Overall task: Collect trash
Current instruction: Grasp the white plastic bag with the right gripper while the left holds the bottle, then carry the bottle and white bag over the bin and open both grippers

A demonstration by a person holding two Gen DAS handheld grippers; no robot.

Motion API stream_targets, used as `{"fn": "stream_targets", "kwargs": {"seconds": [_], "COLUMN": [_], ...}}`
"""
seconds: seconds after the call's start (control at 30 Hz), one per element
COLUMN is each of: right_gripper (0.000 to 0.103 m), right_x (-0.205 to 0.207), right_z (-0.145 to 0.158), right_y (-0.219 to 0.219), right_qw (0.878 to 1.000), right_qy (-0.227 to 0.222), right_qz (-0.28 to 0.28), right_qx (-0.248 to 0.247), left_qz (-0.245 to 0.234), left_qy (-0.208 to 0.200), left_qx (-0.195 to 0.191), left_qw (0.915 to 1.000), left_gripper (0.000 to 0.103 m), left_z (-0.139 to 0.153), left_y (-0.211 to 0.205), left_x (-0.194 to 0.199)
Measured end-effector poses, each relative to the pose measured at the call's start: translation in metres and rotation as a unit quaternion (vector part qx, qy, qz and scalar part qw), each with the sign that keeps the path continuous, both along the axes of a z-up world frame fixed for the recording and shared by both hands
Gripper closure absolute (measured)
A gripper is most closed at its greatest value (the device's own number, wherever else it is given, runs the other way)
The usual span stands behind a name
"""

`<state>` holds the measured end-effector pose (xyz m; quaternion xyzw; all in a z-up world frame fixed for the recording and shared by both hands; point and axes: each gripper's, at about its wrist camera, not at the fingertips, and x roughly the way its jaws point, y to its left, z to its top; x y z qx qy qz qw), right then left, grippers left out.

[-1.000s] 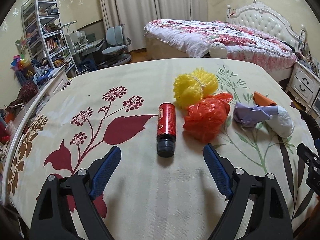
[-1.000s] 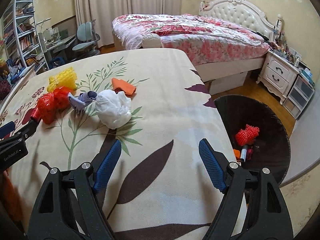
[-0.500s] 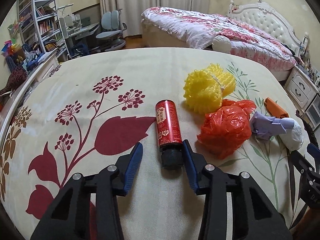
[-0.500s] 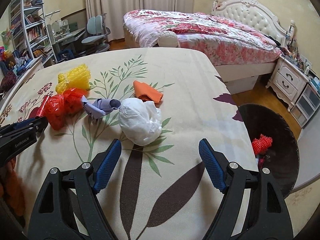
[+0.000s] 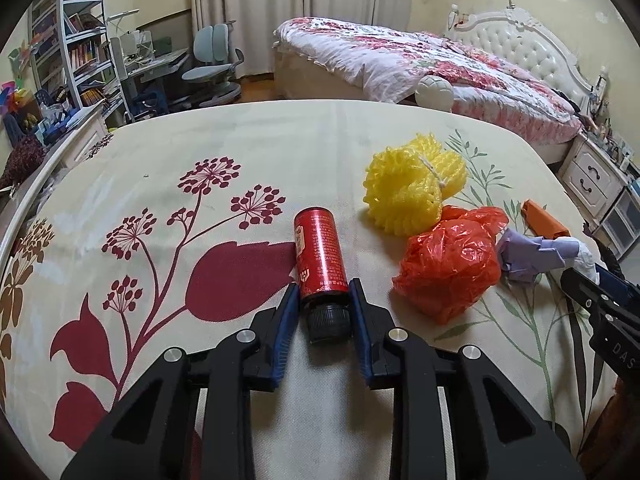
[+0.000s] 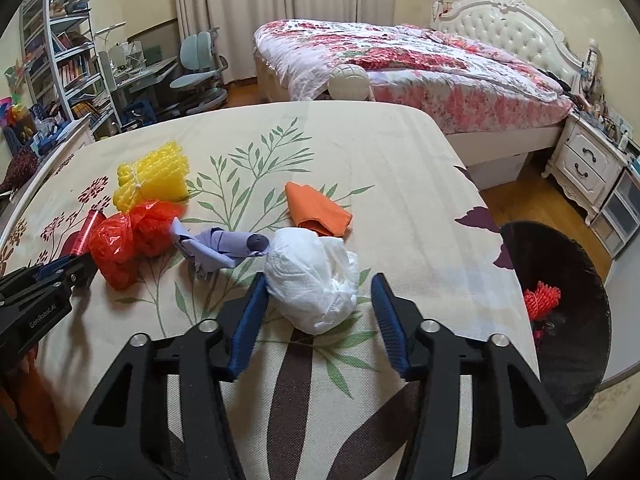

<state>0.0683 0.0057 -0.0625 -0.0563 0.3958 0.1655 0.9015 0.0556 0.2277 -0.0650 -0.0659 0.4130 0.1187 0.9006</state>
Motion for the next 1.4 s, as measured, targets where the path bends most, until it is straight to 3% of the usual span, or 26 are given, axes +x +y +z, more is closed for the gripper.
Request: {"fn": "stream_targets", "kwargs": {"seconds": [0.63, 1.4], "right_gripper": [0.068, 0.068], "right_x": [-0.037, -0.059], "right_z": [0.004, 0.016], "right_y": [-0.037, -0.129], "right_qw": [0.999, 0.992], "right_qy": [-0.010, -0.042], "right_qz": [-0.031, -0.119], "right_qx": [0.001, 0.001], "left_qz": [-0.019, -0.137], "left_qy": [-0.022, -0.063], "left_qx": [0.010, 0.009], "left_qw": [0.9995, 0.9886], "left_gripper": [0.075, 0.075], "left_z": [0.012, 0.032], "left_y": [-0.028, -0.143], "left_x": [-0.033, -0.034]}}
